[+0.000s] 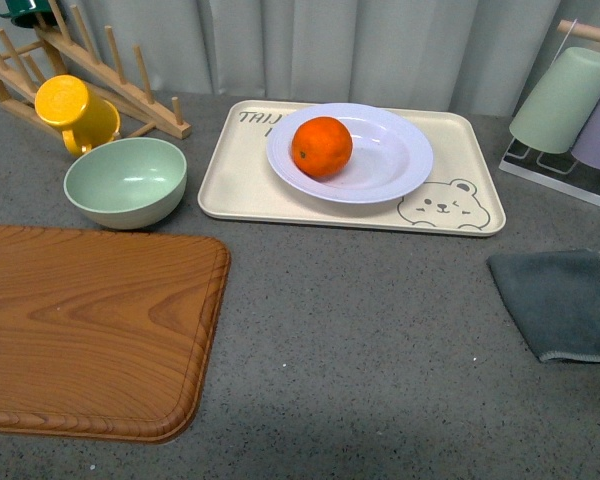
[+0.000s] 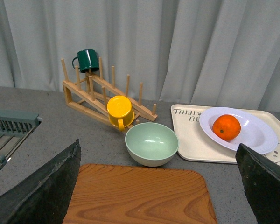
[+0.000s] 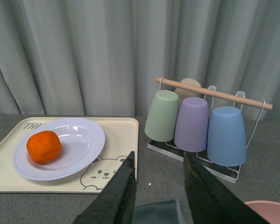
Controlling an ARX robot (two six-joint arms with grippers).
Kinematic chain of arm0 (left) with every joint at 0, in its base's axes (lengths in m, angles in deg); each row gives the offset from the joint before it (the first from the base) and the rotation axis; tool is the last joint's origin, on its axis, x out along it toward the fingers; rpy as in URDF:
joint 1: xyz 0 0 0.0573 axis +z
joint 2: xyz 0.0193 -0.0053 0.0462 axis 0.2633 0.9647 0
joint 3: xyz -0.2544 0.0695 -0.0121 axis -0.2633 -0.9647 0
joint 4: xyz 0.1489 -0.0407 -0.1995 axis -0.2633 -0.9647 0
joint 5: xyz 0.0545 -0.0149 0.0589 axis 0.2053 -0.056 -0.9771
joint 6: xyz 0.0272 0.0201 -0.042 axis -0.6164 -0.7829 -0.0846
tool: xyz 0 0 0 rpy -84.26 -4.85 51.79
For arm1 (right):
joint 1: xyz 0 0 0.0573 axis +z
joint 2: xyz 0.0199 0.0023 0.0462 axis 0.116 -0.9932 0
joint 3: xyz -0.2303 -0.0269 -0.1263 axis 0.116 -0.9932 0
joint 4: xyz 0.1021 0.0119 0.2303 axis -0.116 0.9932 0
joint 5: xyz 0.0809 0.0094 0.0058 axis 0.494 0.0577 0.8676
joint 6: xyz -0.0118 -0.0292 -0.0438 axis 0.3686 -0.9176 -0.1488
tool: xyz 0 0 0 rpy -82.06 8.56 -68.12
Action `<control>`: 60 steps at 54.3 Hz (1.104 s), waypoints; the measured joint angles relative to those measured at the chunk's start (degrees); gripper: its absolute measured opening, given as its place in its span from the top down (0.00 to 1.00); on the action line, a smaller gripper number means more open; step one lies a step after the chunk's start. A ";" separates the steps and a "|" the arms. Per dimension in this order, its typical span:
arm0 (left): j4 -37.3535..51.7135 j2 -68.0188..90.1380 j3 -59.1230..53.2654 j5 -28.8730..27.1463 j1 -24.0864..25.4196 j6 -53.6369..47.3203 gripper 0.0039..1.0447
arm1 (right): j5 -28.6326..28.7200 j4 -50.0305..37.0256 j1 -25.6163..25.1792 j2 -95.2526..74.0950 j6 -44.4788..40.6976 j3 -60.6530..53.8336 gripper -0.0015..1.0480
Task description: Place orange and plate with both arms
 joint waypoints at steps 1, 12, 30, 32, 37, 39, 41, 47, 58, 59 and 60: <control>0.00 0.00 0.00 0.00 0.00 0.00 0.06 | 0.09 0.37 -0.24 0.50 0.00 -0.11 0.95; 0.00 0.00 0.00 0.02 0.00 0.00 0.06 | 0.24 8.22 -1.31 10.12 -0.11 -1.92 0.99; 0.00 0.00 0.00 0.00 0.00 0.00 0.06 | 0.33 19.39 -1.33 22.77 -0.09 -2.67 0.99; 0.00 0.00 0.00 0.00 0.00 0.00 0.06 | 0.33 21.09 -1.33 24.59 -0.09 -2.67 0.99; 0.00 0.00 0.00 0.00 0.00 0.00 0.06 | 0.33 23.61 -1.33 27.34 -0.09 -2.69 0.99; 0.00 0.00 0.00 0.00 0.00 0.00 0.06 | 0.35 25.14 -1.33 28.96 -0.09 -2.69 0.99; 0.00 0.00 0.00 0.00 0.00 0.00 0.06 | 0.37 26.45 -1.33 30.34 -0.09 -2.69 0.99; 0.00 0.00 0.00 0.00 0.00 0.00 0.06 | 0.37 29.11 -1.33 33.18 -0.09 -2.69 0.99; 0.00 0.00 0.00 0.00 0.00 0.00 0.06 | 0.37 33.53 -1.33 37.68 -0.11 -2.69 0.99; 0.00 0.00 0.00 0.00 0.00 0.00 0.06 | 0.37 33.97 -1.33 38.12 -0.09 -2.69 0.99; 0.00 0.00 0.00 0.00 0.00 0.00 0.06 | 0.39 34.36 -1.33 38.51 -0.11 -2.69 0.99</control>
